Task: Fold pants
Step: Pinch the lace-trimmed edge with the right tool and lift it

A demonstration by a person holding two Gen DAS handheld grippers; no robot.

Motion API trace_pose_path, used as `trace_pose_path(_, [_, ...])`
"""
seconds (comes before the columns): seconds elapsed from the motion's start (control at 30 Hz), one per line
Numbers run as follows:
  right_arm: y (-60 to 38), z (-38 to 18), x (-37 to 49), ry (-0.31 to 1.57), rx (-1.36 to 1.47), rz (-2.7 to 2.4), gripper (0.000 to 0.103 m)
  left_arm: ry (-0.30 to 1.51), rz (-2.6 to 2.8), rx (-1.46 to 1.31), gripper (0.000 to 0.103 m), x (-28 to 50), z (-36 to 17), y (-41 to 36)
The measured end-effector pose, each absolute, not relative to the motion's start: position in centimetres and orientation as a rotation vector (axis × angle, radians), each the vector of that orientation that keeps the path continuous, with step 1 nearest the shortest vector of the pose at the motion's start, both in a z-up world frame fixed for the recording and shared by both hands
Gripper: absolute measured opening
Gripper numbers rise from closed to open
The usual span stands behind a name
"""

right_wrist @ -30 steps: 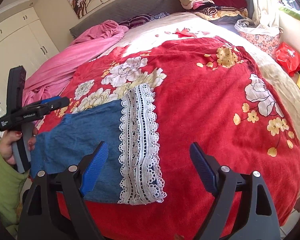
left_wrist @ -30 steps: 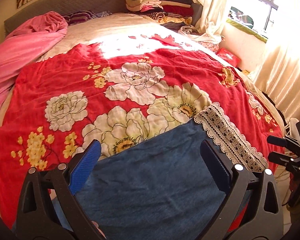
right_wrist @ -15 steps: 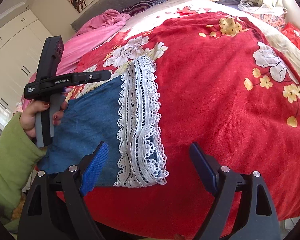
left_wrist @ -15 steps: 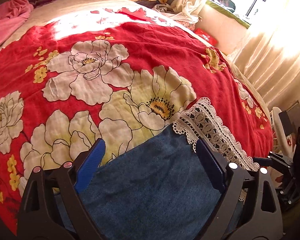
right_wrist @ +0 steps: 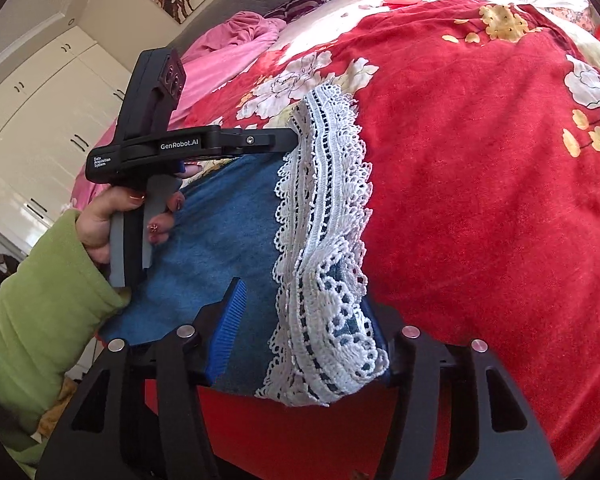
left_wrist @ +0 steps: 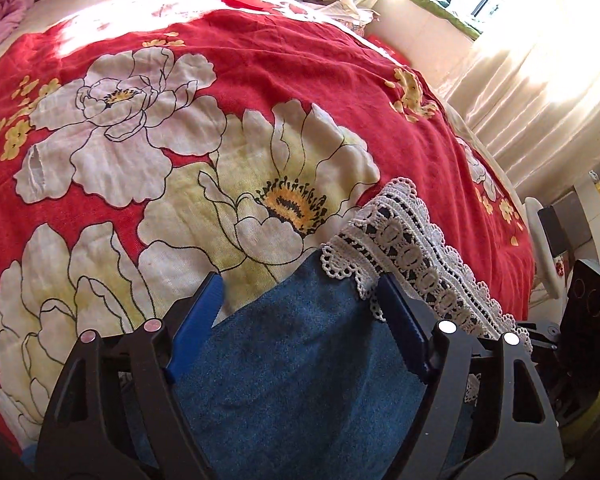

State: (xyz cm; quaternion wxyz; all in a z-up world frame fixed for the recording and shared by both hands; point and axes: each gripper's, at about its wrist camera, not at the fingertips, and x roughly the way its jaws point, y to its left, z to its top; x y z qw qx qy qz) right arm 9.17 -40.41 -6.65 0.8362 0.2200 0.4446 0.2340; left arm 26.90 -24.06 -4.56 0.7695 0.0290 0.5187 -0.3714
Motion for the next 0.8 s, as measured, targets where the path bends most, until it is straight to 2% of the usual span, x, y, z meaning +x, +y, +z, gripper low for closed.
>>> trace_pose_path(0.07, [-40.1,-6.6,9.4,0.936,0.475,0.507,0.048,1.129,-0.820,0.038,0.071,26.9,-4.6,-24.1])
trace_pose_path(0.1, [-40.0,-6.6,9.5,0.936,0.486,0.522,0.040,1.130,-0.821,0.036,0.071,27.0,-4.7,-24.2])
trace_pose_path(0.13, [-39.8,-6.5,9.6,0.936,0.499,0.541,0.037,1.130,-0.825,0.035,0.071,26.9,-4.8,-24.2])
trace_pose_path(0.2, [-39.5,-6.5,9.7,0.939,0.494,0.549,0.037,1.128,-0.831,0.034,0.071,26.8,-4.9,-24.2])
trace_pose_path(0.27, [-39.4,-6.5,9.7,0.940,0.499,0.551,0.037,1.125,-0.838,0.027,0.061,26.7,-4.9,-24.2])
trace_pose_path(0.37, [-39.4,-6.4,9.8,0.935,0.503,0.549,0.031,1.123,-0.860,0.002,0.043,26.2,-4.7,-24.4])
trace_pose_path(0.4, [-39.4,-6.3,10.0,0.933,0.506,0.548,0.028,1.120,-0.860,0.007,0.040,26.0,-4.7,-24.6])
trace_pose_path(0.47, [-39.3,-5.9,9.9,0.918,0.501,0.554,0.026,1.112,-0.861,0.005,0.027,25.6,-4.5,-24.8])
trace_pose_path(0.57, [-38.9,-4.9,10.0,0.890,0.474,0.572,0.025,1.095,-0.847,-0.024,0.017,25.4,-4.0,-24.3])
trace_pose_path(0.67, [-37.9,-3.8,10.0,0.864,0.445,0.600,0.025,1.070,-0.865,-0.085,0.012,25.2,-3.3,-23.2])
trace_pose_path(0.8, [-36.3,-2.3,9.8,0.834,0.404,0.644,0.025,1.025,-0.872,-0.158,0.011,24.6,-2.1,-21.3])
